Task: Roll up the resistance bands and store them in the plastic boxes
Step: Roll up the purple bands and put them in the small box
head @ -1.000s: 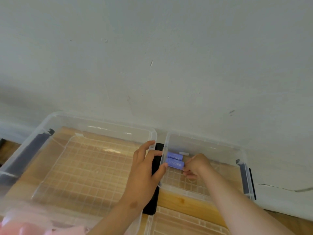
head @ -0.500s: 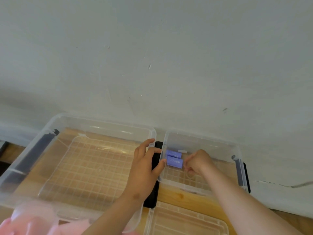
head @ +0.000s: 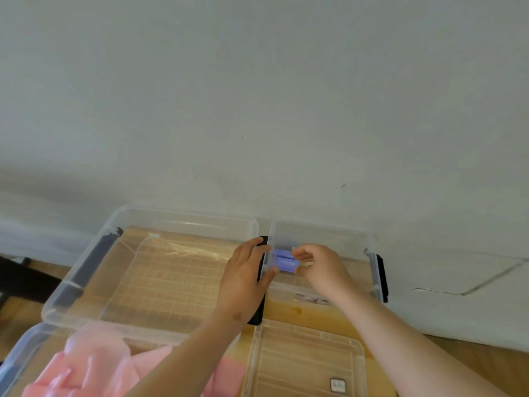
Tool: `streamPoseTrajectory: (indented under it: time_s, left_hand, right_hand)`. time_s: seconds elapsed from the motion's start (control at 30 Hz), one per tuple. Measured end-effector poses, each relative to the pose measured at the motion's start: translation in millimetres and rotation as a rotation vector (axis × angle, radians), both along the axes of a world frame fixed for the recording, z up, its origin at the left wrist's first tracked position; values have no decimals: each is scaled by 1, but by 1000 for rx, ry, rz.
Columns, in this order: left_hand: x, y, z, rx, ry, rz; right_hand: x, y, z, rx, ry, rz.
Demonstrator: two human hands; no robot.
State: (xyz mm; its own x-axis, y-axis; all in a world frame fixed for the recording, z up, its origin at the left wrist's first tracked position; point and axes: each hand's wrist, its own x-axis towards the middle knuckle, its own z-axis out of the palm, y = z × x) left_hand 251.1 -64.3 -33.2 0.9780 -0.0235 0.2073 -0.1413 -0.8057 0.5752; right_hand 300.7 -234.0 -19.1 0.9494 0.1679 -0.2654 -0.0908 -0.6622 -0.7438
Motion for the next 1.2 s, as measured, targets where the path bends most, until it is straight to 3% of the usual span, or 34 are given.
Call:
streamPoseTrajectory:
  time_s: [0.2, 0.33, 0.5, 0.8, 1.03, 1.2]
  left_hand:
    - [-40, -1, 25, -27, 2, -79]
    - [-76, 7, 27, -87, 157, -124]
    - [-128, 21, 6, 8, 320, -113]
    - [-184, 37, -44, 33, 477, -52]
    - [-201, 55, -66, 25, 575, -41]
    - [-200, 57, -71, -46, 574, 7]
  right_hand:
    - [-56, 5, 32, -2, -44, 122]
    - [-93, 11, 29, -27, 37, 243]
    - [-135, 22, -8, -32, 179, 338]
    - [-185, 50, -81, -113, 243, 361]
    - [-196, 58, -99, -307, 136, 363]
    - [-199, 67, -96, -282, 185, 266]
